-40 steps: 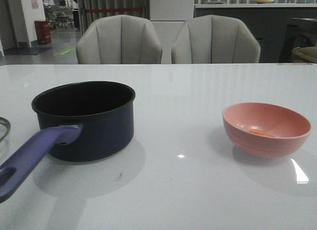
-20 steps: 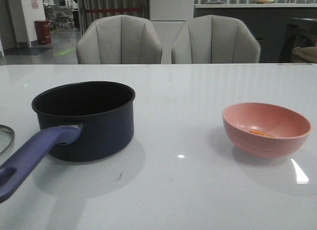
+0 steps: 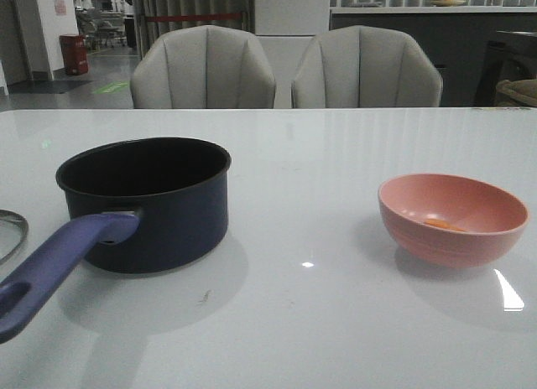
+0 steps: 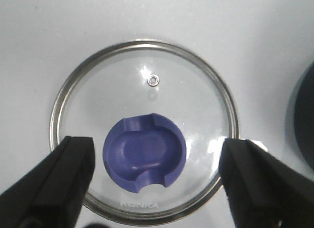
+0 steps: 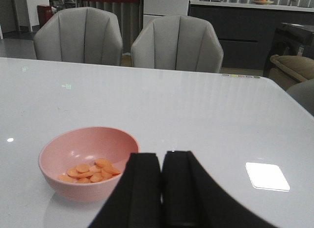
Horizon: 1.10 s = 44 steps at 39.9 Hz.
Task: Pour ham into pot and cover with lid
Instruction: 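Set the lid down on the table beside the saucepan, release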
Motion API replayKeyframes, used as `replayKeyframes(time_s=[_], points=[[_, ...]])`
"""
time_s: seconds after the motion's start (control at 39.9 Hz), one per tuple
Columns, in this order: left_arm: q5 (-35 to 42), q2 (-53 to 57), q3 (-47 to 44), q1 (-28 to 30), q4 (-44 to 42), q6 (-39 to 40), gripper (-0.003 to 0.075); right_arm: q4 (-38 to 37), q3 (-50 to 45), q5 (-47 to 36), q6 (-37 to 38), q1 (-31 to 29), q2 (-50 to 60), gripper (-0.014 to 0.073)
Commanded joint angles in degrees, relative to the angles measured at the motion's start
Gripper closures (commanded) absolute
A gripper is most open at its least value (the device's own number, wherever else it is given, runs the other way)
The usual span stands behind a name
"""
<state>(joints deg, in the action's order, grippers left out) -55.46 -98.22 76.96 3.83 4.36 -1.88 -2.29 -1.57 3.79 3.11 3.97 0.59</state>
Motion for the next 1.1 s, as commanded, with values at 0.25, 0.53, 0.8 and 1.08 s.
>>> replayKeyframes(time_s=[0.25,0.53,0.8,1.08], points=[[13.1,24.6,-14.7,-4.8,0.6,-0.6,0.0188,0.0,0.3,-4.1,-0.4,0.1,1.2,0.0447],[23.5,45.5,-29.4,-4.8,4.8,-0.6,0.0189,0.0,0.3,-4.1,-0.4,0.1,1.2,0.0447],[34.3,65.8,-43.9,-6.0,5.2,-0.6,0.0189,0.0,0.3,-4.1,-0.4,0.1,1.2,0.0447],[39.7,82.4,-54.6,-13.7,3.3,-0.6,0.0189,0.0,0.3,-3.8,-0.4,0.1,1.1,0.0447]])
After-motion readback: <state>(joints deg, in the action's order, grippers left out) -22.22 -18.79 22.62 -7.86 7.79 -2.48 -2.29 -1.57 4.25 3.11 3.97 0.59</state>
